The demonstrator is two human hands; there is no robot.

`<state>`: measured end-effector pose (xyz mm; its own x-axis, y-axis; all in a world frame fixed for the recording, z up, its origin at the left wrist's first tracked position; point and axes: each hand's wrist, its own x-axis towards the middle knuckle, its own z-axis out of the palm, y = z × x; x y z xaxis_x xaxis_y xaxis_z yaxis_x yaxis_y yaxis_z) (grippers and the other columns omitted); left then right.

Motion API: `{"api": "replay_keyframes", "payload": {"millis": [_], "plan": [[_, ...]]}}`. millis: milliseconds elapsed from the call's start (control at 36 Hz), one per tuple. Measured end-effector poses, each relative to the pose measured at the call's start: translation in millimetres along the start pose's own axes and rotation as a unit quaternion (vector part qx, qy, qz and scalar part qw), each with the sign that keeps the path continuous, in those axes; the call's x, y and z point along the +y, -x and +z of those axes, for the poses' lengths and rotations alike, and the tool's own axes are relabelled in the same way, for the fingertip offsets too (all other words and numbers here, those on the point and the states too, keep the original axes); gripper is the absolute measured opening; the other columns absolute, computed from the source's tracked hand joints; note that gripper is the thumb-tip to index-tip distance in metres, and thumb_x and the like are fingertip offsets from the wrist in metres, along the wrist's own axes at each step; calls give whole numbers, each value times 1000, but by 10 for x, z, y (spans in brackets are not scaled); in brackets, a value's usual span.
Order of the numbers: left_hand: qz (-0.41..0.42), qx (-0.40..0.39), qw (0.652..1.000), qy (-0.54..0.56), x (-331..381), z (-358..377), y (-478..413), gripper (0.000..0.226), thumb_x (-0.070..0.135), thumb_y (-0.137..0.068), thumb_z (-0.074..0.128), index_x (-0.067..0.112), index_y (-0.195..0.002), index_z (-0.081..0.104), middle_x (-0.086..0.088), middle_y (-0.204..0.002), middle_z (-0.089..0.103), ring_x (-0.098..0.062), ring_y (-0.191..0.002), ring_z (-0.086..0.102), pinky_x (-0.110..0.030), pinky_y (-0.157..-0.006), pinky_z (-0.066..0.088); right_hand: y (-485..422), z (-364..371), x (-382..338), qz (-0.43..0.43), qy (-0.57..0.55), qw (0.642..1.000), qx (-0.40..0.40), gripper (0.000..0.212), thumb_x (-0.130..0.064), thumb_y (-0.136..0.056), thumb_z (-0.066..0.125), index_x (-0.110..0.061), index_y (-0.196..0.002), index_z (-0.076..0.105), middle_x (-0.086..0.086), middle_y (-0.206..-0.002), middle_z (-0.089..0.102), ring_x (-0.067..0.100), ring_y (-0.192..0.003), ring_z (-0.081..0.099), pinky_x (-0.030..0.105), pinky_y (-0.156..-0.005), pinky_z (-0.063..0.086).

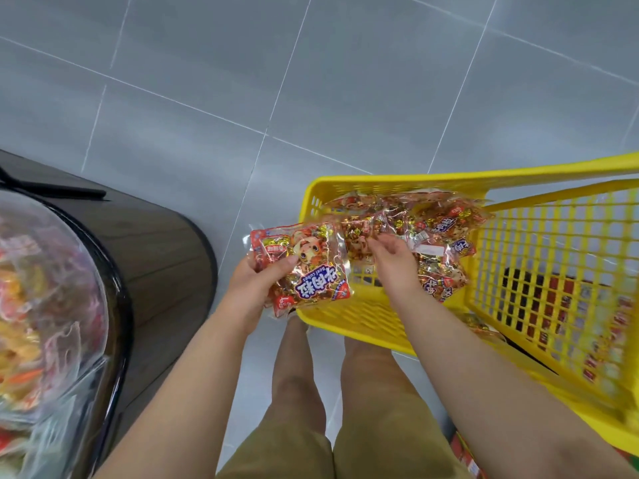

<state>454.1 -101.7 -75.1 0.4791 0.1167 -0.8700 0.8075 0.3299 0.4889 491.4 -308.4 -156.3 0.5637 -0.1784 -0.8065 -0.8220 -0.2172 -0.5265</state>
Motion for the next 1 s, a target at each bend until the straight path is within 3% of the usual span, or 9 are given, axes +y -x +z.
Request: {"api": "replay_keyframes", "payload": {"millis": [83, 139, 278, 417, 556, 667, 778, 917, 1000], "plan": [[6, 1, 999, 36, -32, -111, -43, 41, 18, -69, 70, 13, -109, 64, -9, -96, 75, -24, -83, 72, -40, -74, 60, -260, 78, 147, 41, 69, 996, 31, 49, -36, -88, 63, -11, -128, 50, 3, -117, 58, 20, -107, 54, 15, -78, 37], [9, -9, 998, 55, -44, -175, -66, 37, 17, -70, 68, 13, -107, 64, -9, -94, 75, -23, -82, 73, -36, -70, 61, -380, 151, 221, 37, 115, 993, 11, 38, -34, -85, 66, -13, -114, 55, 0, -100, 62, 19, -95, 58, 15, -65, 41], [11, -9, 998, 61, -70, -279, -114, 36, 18, -70, 68, 14, -105, 64, -8, -92, 75, -24, -82, 73, -34, -65, 60, -584, 316, 315, 71, 103, 992, 4, 48, -32, -74, 78, -20, -100, 39, -1, -92, 62, 19, -88, 60, 28, -84, 45], [6, -6, 998, 56, -73, -322, -150, 40, 19, -69, 68, 14, -109, 62, -8, -93, 75, -25, -82, 73, -35, -66, 60, -564, 393, 282, 91, 134, 986, -45, 67, -46, -81, 68, -17, -137, 43, -1, -128, 52, 22, -117, 52, 26, -89, 37], [-5, -5, 999, 52, -30, -361, -110, 24, 11, -82, 66, 16, -105, 62, -7, -91, 76, -23, -79, 73, -35, -63, 60, -335, 324, 171, 48, 81, 995, -20, 30, -27, -88, 64, -17, -115, 55, 4, -115, 62, 21, -101, 58, 35, -91, 47], [0, -2, 999, 39, 78, -371, -11, 24, 7, -83, 64, 18, -104, 63, -4, -87, 75, -20, -75, 73, -41, -72, 60, 46, 122, 36, 50, -11, 999, -12, 59, -26, -89, 63, -19, -142, 38, -6, -117, 55, 14, -107, 54, 37, -93, 47], [-6, -10, 1000, 26, 268, -407, 179, 42, 7, -82, 67, 9, -123, 57, -16, -108, 70, -34, -93, 68, -53, -86, 54, 454, -100, -117, 45, -43, 998, -3, 62, -31, -87, 64, -22, -142, 38, -8, -120, 54, 15, -109, 51, 35, -86, 43], [10, -17, 1000, 12, 466, -499, 466, 49, 6, -83, 67, 2, -129, 52, -25, -118, 64, -42, -106, 62, -58, -95, 48, 933, -229, -338, 36, -59, 998, -4, 78, -31, -88, 63, -22, -150, 17, 3, -146, 40, 27, -114, 55, 25, -58, 46], [28, -12, 999, 11, 543, -612, 667, 48, 9, -83, 69, 4, -128, 53, -23, -117, 66, -42, -107, 63, -60, -96, 46, 1178, -208, -457, 1, -43, 999, -1, 73, -37, -88, 59, -22, -149, 22, 4, -138, 47, 30, -116, 55, 36, -78, 53]]}}
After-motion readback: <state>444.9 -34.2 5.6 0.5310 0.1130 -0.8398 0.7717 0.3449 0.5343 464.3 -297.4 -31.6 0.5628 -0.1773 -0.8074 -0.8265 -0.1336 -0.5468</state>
